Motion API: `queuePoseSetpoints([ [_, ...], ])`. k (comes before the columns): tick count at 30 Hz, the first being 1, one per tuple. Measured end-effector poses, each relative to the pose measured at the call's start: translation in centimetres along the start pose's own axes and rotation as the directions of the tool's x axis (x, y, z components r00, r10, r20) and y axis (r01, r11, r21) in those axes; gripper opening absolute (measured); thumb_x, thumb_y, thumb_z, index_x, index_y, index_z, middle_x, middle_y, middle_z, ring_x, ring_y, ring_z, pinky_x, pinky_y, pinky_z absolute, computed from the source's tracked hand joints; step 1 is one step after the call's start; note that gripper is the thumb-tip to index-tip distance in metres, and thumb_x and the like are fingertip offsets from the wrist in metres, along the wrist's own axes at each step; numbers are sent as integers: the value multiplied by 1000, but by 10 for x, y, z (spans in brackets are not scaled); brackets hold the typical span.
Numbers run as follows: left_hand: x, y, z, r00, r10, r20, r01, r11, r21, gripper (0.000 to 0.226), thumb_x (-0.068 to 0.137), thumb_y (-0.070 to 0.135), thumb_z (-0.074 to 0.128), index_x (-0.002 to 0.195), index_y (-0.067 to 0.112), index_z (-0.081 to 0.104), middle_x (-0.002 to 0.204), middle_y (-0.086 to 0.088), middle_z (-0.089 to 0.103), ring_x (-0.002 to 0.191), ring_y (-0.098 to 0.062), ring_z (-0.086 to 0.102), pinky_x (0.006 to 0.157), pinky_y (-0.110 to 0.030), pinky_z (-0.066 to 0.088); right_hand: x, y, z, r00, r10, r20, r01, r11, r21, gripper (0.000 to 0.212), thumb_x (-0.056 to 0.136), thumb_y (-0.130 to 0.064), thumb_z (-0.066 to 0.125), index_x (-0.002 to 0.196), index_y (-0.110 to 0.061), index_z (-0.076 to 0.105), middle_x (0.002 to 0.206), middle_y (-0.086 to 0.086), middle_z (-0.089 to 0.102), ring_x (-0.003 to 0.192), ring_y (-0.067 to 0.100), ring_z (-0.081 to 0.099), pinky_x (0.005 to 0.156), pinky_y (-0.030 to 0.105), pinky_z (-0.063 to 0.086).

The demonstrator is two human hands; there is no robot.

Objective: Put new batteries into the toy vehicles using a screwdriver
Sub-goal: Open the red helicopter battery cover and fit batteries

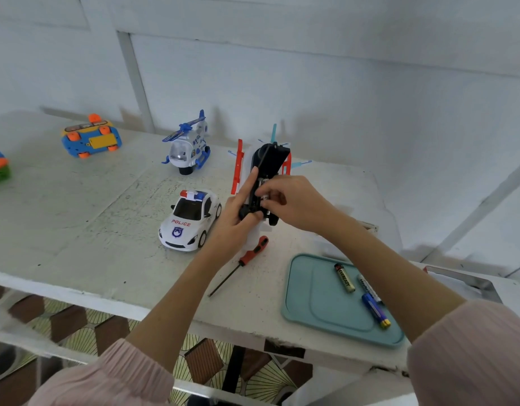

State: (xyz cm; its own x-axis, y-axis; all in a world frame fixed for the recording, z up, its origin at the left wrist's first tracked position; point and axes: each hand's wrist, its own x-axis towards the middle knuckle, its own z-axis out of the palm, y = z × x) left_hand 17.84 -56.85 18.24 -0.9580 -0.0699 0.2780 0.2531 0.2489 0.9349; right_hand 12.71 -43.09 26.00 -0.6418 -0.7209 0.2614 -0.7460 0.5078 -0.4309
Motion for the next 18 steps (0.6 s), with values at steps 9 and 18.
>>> queuePoseSetpoints([
  [9,3,-2,2,1000,-16,-5,15,997,-71,68,86,18,45,136,59,26,104,25,43,97,-1,42,97,-36,42,3,2,2,993,93,-74,-89,994,63,16,85,-9,61,97,-13,72,67,-18,50,57,-1,46,60,4,36],
  [18,2,-1,2,1000,-16,-18,15,998,-63,68,86,17,44,133,64,27,104,24,43,100,-11,41,92,-34,39,-4,2,9,963,179,-203,-197,978,-73,33,84,-23,64,115,-20,56,88,-2,67,79,14,58,68,26,45],
])
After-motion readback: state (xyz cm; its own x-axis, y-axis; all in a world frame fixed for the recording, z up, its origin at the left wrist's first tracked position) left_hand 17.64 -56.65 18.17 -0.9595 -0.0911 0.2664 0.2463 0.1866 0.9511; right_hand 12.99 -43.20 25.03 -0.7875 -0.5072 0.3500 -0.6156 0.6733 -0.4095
